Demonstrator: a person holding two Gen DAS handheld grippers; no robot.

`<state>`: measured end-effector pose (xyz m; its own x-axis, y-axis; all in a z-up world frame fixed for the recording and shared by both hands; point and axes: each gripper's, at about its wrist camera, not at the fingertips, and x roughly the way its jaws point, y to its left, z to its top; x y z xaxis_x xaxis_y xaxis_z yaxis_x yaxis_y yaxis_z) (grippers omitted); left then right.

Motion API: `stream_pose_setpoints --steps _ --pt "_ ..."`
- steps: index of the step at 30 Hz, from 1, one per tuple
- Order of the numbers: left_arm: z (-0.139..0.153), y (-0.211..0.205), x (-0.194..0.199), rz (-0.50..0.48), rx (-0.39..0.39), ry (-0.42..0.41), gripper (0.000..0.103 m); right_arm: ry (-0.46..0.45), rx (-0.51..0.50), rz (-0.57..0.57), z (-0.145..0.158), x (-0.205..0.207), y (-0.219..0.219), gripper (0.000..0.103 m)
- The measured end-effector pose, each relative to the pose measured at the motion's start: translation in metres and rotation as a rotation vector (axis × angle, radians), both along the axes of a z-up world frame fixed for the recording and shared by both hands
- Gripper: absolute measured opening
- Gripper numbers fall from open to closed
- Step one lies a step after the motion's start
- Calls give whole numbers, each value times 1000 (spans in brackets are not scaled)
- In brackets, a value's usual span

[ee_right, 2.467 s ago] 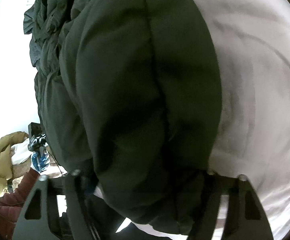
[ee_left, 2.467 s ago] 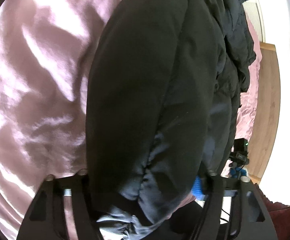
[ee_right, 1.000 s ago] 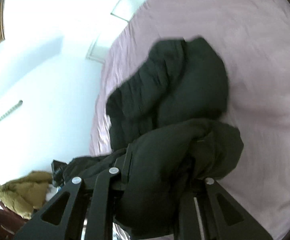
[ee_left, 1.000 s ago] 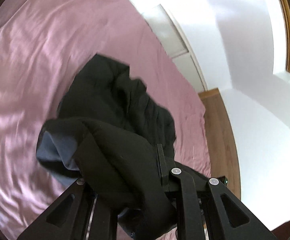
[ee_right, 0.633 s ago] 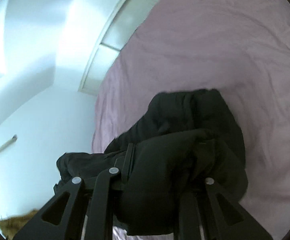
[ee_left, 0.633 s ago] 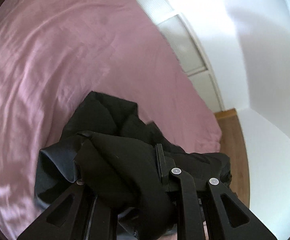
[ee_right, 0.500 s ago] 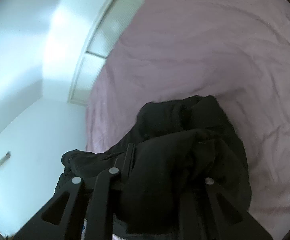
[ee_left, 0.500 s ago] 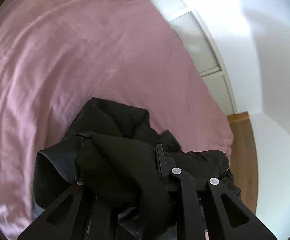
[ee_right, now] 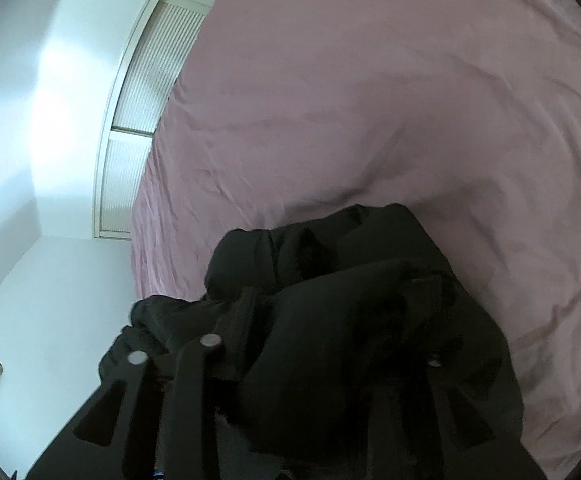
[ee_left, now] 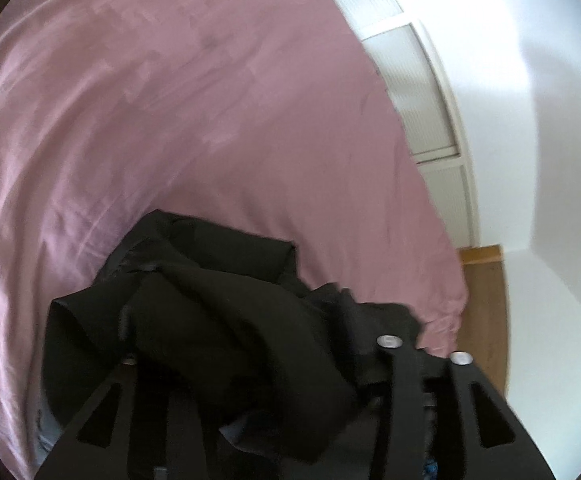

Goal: Fold large clothes

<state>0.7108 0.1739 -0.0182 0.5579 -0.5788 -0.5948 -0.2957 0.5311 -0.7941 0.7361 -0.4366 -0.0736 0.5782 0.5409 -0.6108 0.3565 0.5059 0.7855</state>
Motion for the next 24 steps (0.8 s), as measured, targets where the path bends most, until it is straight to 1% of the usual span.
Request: stream_pose_setpoints --steps 1,2,3,5,8,9,11,12,14,15,16,18,20,22,24 --pt "2 1 -2 5 -10 -7 59 -10 18 -9 0 0 -1 42" --pt "6 2 -3 12 -8 -9 64 -19 29 -13 3 0 -2 52" --pt "9 3 -4 18 -1 -11 66 -24 28 -13 6 0 -3 57" --pt "18 6 -5 31 -3 -26 68 -35 11 -16 16 0 -5 62" --pt "32 13 -7 64 -4 -54 73 -54 21 -48 27 1 -10 71" --pt "40 16 -9 75 0 -69 76 -59 20 -56 30 2 -11 72" --pt "53 22 -11 86 18 -89 80 -71 -6 -73 39 2 -15 74" --pt "61 24 -13 87 41 -96 80 -79 -15 -80 44 2 -17 76" --pt "79 25 -19 72 111 -119 80 -97 -41 -99 57 0 -24 77" --pt "91 24 -24 56 157 -135 80 -108 -52 -102 64 -1 -26 78" --pt "97 21 -26 51 189 -143 80 -126 -68 -100 74 -3 -28 78" --pt "115 15 -38 37 282 -165 80 -156 -91 -89 91 -10 -31 78" --pt "124 7 -48 13 345 -184 80 -193 -148 -58 113 -18 -28 78" --pt "130 -4 -61 -13 415 -195 80 -212 -214 -14 130 -29 -20 78" --pt "132 -13 -77 -39 458 -202 80 -223 -263 32 141 -41 -10 78"
